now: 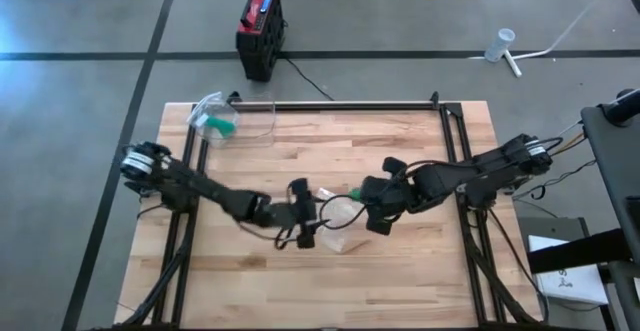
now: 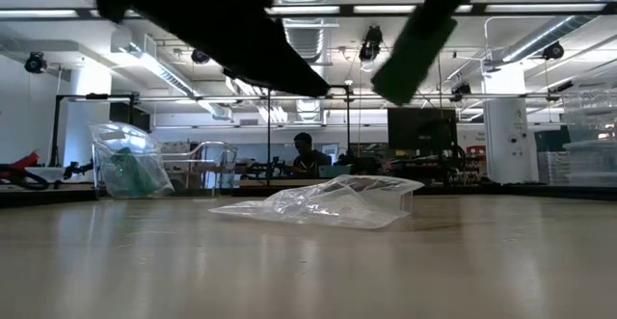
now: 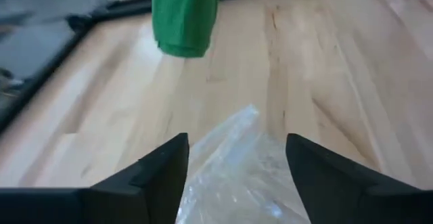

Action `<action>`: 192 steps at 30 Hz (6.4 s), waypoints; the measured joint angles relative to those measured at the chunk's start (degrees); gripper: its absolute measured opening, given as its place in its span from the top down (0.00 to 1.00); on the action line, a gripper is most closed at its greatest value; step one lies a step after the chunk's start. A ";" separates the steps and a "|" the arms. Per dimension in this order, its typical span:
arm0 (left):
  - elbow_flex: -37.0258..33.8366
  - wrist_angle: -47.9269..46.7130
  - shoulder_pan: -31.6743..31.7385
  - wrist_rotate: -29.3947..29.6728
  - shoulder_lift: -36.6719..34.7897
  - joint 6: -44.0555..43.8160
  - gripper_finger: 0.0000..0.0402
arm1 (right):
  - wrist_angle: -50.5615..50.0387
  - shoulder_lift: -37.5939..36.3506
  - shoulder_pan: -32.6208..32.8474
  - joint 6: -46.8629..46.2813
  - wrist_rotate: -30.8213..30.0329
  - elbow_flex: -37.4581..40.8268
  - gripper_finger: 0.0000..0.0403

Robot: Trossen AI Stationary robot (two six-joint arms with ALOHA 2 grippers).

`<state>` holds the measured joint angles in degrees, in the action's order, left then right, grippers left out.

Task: Roll bandage
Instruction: Put the green rolled bandage into the transparent zip bag

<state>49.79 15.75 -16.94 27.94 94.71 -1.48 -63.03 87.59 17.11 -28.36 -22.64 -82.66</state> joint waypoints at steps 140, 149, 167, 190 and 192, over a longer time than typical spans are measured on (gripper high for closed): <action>11.60 -1.48 -7.05 -24.28 -10.53 57.22 1.00 | 33.03 1.96 21.60 67.86 -6.52 -6.16 0.93; 11.44 -1.24 -6.09 -22.23 -13.28 64.13 1.00 | 25.63 1.92 19.31 60.65 1.13 -8.29 0.93; 11.46 4.38 -7.23 -23.91 -12.06 68.89 1.00 | 28.01 2.53 15.61 62.38 11.22 -10.61 0.93; 11.46 -3.84 -7.24 -19.34 -12.08 61.13 1.00 | 9.16 2.90 15.52 53.00 -14.92 -11.75 0.93; 11.46 -4.64 -7.24 -18.69 -12.08 59.37 1.00 | 6.69 2.75 15.00 50.59 -19.91 -12.27 0.93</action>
<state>61.25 11.12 -24.18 9.25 82.63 57.89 -56.34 90.34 32.11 22.23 -42.55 -94.94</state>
